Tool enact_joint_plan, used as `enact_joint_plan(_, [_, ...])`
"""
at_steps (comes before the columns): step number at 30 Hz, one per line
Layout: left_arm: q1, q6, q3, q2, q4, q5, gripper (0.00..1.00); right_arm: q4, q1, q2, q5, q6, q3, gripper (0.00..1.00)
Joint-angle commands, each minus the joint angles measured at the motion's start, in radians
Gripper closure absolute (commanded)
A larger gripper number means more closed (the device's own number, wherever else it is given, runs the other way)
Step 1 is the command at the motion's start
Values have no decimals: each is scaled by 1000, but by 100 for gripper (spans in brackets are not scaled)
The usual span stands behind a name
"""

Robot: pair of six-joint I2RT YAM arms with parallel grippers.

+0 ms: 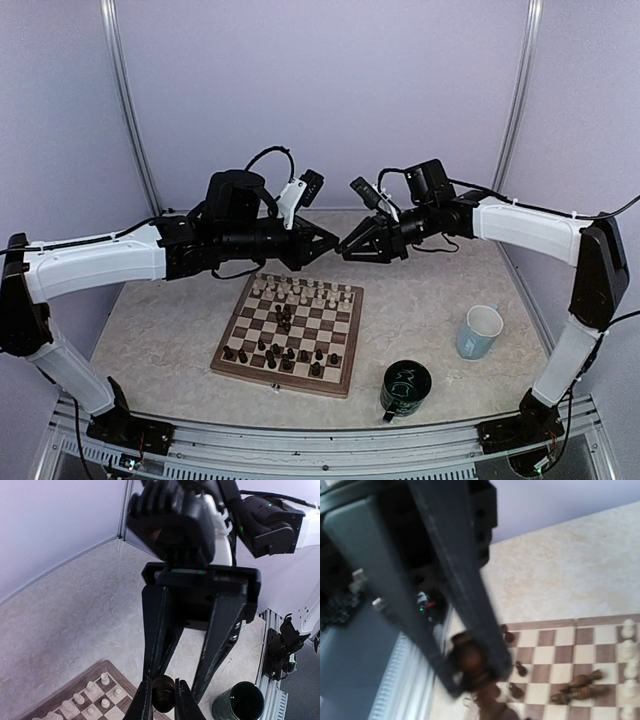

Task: Set up the chess pieces on the board
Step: Pass from the right arm to the left, then place the bishop on f8.

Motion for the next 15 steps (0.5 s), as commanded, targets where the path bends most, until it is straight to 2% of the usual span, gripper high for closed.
enact_joint_plan(1, [-8,30,24,-84,-167,-74,92,-110,-28,-105,83,-197,-30,59])
enact_joint_plan(3, [-16,25,2,-138,-232,-116,92,-114,-46,-146,129,-257,-85,54])
enact_joint_plan(8, [-84,-37,-101,-245,-377,-263,92,-42,-125,-176,238,-315,-226,54])
enact_joint_plan(11, [-135,-100,-169,-304,-443,-337,92,-32,-143,-173,304,-328,-235,54])
enact_joint_plan(15, [-207,-190,-260,-354,-494,-424,93,-31,-146,-166,299,-331,-230,54])
